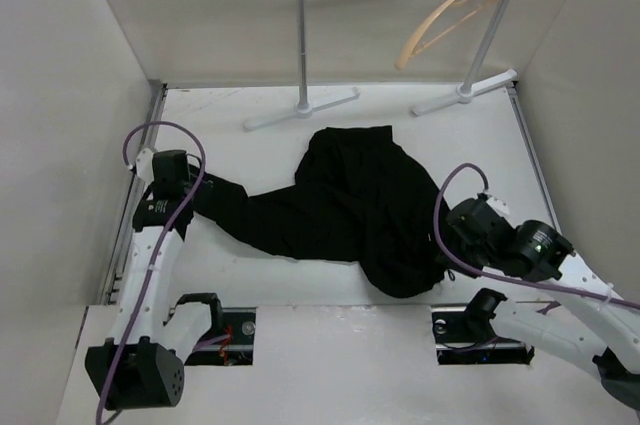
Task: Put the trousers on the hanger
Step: Flatten out the trousers at the center of the board.
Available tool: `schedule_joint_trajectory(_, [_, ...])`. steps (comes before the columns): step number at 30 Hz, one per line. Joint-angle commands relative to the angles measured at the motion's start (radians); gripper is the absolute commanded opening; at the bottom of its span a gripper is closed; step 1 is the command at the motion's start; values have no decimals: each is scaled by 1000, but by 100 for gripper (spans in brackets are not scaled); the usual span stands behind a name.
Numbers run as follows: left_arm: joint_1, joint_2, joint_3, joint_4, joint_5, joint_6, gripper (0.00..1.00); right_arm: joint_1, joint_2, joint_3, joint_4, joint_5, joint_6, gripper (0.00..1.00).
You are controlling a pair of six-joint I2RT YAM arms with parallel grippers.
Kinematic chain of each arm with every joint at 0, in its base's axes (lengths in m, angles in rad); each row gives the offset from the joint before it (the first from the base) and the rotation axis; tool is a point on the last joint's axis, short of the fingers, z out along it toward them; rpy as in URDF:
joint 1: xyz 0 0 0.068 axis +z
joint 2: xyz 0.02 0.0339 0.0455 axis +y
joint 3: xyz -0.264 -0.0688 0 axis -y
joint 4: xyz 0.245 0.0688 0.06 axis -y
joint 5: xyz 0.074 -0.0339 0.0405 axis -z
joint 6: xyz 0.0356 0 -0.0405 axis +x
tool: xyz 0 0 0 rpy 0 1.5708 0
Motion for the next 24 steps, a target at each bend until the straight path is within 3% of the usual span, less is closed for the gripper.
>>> schedule_joint_trajectory(1, [-123, 116, 107, 21, -79, 56, 24, -91, 15, 71, -18, 115, -85, 55])
schedule_joint_trajectory(4, [-237, 251, 179, 66, -106, 96, 38, -166, 82, 5, 225, 100, -246, 60])
schedule_joint_trajectory(7, [-341, 475, 323, 116, -100, 156, 49, -282, 205, -65, 462, 59, -351, 45])
schedule_joint_trajectory(10, [-355, 650, 424, 155, -16, 185, 54, -401, 242, -127, 593, 25, -362, 22])
schedule_joint_trajectory(12, [-354, 774, 490, 167, 62, 185, 54, -456, 245, -169, 645, -19, -345, 17])
schedule_joint_trajectory(15, [-366, 927, 587, 179, 192, 191, 54, -482, 245, -209, 670, -47, -348, 24])
schedule_joint_trajectory(16, [-375, 966, 605, 197, 231, 199, 54, -484, 239, -228, 668, -47, -348, 34])
schedule_joint_trajectory(20, [-390, 1050, 621, 247, 283, 205, 53, -505, 210, -280, 673, -44, -316, 56])
schedule_joint_trajectory(24, [-399, 1109, 613, 268, 315, 205, 52, -565, 215, -317, 639, -63, -253, 62])
